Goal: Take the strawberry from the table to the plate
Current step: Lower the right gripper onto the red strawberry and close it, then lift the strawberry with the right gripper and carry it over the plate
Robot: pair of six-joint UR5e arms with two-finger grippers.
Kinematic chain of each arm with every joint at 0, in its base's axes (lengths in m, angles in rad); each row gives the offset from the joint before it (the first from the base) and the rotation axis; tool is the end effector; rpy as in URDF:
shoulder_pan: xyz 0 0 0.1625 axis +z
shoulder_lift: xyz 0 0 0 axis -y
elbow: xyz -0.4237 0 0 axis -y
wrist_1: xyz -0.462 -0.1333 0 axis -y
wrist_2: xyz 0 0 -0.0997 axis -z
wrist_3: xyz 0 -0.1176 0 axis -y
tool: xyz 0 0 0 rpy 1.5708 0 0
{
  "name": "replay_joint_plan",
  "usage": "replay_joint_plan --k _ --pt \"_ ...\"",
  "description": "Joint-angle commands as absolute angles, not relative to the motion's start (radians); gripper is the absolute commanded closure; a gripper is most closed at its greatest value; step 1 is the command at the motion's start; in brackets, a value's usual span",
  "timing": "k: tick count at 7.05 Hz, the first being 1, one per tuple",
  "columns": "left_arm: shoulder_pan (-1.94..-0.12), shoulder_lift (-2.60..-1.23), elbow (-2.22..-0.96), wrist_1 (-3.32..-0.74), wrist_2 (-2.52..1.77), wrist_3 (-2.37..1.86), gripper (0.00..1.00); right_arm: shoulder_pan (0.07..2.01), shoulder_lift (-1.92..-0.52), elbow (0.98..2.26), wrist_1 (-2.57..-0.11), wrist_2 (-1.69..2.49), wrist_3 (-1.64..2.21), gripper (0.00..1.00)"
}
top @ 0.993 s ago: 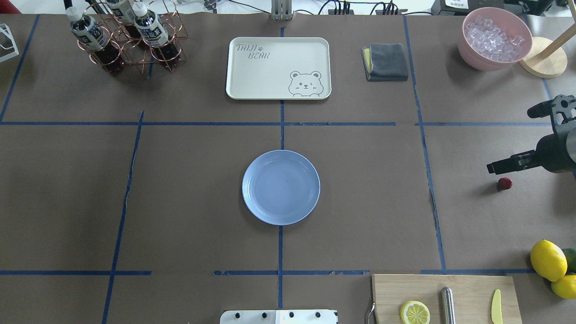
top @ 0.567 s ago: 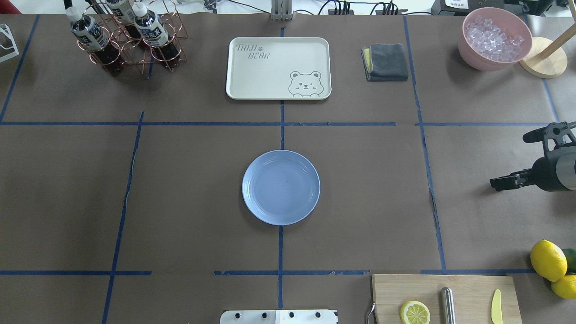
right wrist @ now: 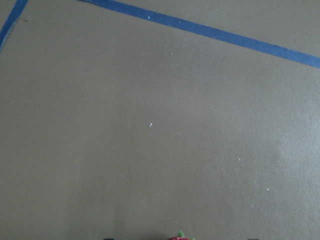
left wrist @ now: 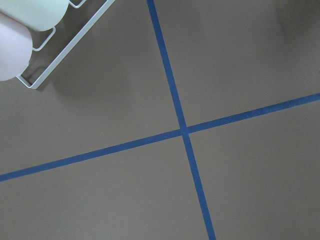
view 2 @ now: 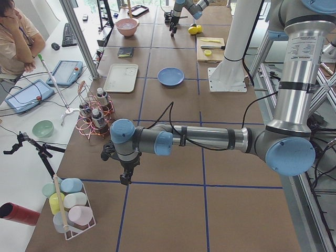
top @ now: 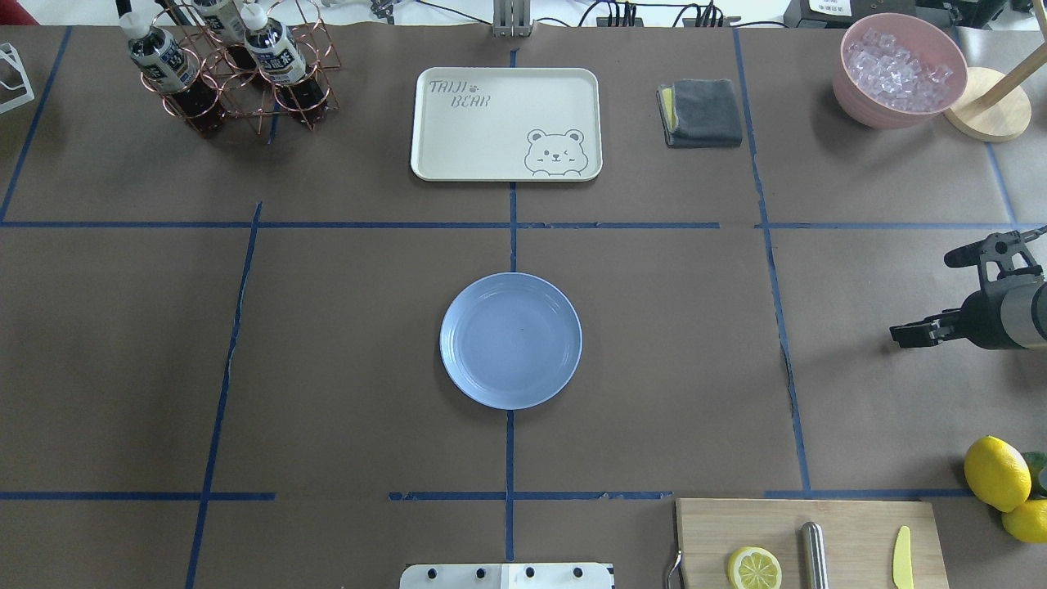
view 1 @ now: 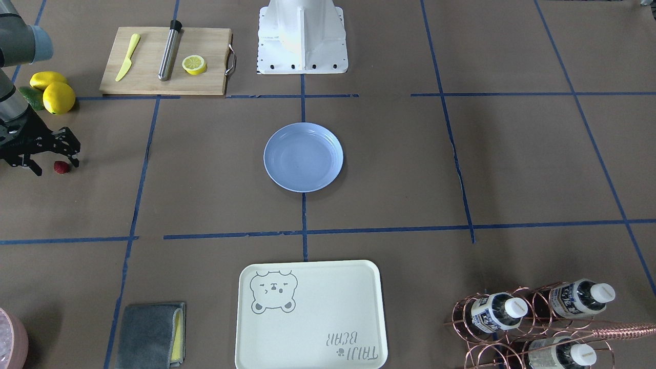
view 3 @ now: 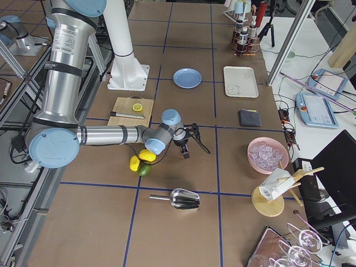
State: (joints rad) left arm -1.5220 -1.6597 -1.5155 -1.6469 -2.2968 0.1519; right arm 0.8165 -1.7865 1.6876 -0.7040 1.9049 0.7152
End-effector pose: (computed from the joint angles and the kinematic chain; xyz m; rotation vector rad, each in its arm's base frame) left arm -0.0255 -0.6101 0.6455 0.1424 0.7205 0.2314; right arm -0.2856 -0.4423 0.6327 0.3517 -0.7458 -0.1651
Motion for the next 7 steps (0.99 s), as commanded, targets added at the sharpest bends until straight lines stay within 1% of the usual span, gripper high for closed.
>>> replay_joint_plan --k 1,3,4,5,6,7 --pt "-1.523 -1.660 -1.516 -1.647 -2.298 0.152 0.00 0.819 -1.793 1.689 -0.703 1.905 0.710 1.00" --pt "-1.522 -1.660 -1.517 -1.647 -2.298 0.152 0.00 0.815 -1.783 1.701 -0.706 1.908 0.724 1.00" --pt "-1.523 -1.660 -1.517 -1.647 -2.298 0.152 0.00 0.808 -1.716 1.725 -0.713 1.917 0.730 1.00" --pt "-1.523 -1.658 -1.517 -1.647 -2.298 0.153 0.00 0.787 -1.647 1.767 -0.797 1.917 0.789 1.00" --pt "-1.523 -1.657 -1.516 -1.649 -2.302 0.153 0.00 0.775 -1.435 1.805 -1.080 1.916 0.804 1.00" --pt "-1.523 -1.648 -1.519 -1.654 -2.303 0.153 0.00 0.722 -1.257 1.831 -1.317 1.905 0.871 1.00"
